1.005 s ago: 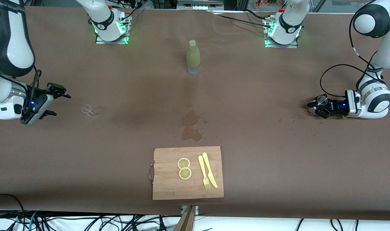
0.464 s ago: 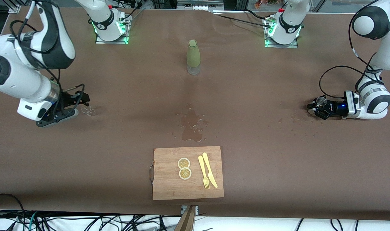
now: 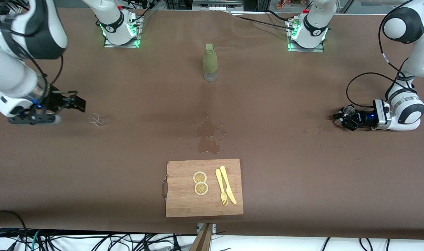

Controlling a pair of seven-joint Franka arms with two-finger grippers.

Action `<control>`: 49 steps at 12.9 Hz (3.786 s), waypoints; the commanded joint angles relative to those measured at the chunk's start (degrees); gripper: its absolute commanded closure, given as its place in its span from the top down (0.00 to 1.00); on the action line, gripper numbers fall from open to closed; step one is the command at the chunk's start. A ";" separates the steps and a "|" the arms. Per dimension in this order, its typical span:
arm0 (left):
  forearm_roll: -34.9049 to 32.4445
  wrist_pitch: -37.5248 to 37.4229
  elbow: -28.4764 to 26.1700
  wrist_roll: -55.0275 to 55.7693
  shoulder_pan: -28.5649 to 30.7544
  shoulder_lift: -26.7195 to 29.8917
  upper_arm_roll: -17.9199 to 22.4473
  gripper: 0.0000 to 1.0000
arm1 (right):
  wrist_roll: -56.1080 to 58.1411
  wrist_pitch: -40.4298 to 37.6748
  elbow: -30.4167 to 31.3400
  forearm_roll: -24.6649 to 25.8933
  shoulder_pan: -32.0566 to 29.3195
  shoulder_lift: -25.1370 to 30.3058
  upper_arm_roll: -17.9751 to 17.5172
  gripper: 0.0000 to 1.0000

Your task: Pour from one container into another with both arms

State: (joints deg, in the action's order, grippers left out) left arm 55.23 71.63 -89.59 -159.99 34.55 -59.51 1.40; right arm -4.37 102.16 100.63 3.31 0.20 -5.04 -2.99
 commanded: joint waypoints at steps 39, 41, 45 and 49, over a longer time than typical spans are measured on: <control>-31.59 27.67 -11.99 47.36 -0.19 43.84 -1.92 1.00 | -5.21 -7.59 -5.27 -3.22 -2.30 5.65 -1.67 1.00; -34.03 30.83 -15.52 53.35 -0.19 48.42 -3.84 1.00 | -5.21 -7.50 -5.27 -3.22 -2.30 5.65 -1.67 1.00; -37.20 34.97 -20.27 74.94 -0.19 55.10 -8.85 1.00 | -5.12 -7.59 -5.27 -3.22 -2.30 5.65 -1.67 1.00; -41.26 35.15 -19.84 103.49 -0.19 56.96 -15.88 1.00 | -5.12 -7.59 -5.18 -3.22 -2.30 5.65 -1.67 1.00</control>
State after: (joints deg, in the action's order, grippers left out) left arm 15.80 105.67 -108.08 -68.01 34.09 -4.69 -12.24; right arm -8.81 95.11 96.50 0.79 -2.11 0.94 -4.54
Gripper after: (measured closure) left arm 0.000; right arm 0.000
